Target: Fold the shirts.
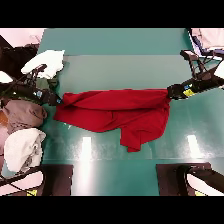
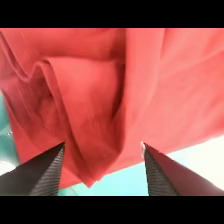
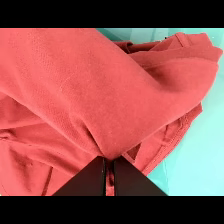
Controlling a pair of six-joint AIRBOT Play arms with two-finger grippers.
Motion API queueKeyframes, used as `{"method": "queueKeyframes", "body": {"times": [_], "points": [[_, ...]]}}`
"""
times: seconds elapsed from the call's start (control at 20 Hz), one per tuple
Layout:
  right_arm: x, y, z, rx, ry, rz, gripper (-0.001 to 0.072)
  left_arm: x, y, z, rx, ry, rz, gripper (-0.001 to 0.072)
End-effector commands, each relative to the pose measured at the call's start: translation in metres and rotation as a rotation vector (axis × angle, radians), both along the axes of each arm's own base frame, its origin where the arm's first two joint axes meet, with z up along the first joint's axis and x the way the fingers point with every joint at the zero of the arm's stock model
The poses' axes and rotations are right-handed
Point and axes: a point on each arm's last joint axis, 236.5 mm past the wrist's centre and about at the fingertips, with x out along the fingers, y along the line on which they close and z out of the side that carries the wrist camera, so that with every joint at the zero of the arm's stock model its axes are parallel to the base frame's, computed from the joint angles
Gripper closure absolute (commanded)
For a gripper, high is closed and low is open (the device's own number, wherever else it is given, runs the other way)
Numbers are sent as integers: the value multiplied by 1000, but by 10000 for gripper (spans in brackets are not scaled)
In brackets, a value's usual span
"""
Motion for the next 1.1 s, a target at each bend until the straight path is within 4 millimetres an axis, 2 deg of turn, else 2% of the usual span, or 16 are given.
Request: {"method": "queueKeyframes", "body": {"times": [0.0, 0.15, 0.2, 0.25, 0.65, 0.7, 0.75, 0.8, 0.9, 0.95, 1.0, 1.05], "points": [[0, 0, 0, 2, -2, 0, 689, 3, 3, -18, 15, -10, 42, 137], [0, 0, 0, 2, -2, 0, 689, 0, -10, -22, 28, -9, 1, 149], [0, 0, 0, 2, -2, -1, 688, -2, -18, -23, 36, -10, -27, 270], [0, 0, 0, 2, -2, -1, 689, -3, -26, -26, 47, -14, -58, 361], [-1, 0, 0, 2, 0, 0, 688, -15, -52, -52, 100, 61, -117, 364], [-1, 0, 0, 2, 0, 0, 688, -14, -53, -54, 102, 60, -119, 556], [-1, 0, 0, 2, 0, 1, 688, -11, -52, -54, 103, 51, -110, 672], [-1, 0, 0, 1, 0, 0, 688, -7, -52, -55, 106, 43, -97, 680], [-1, 0, 0, 1, 0, 1, 688, 0, -51, -49, 104, 33, -66, 681], [0, 0, 1, 1, -1, 1, 688, 8, -51, -39, 99, 14, -49, 682], [0, 0, 1, 2, -1, 1, 688, 19, -51, -25, 98, -25, -41, 682], [-1, 1, 3, 3, -7, 1, 688, 33, -52, 0, 94, -92, -24, 682]]}}
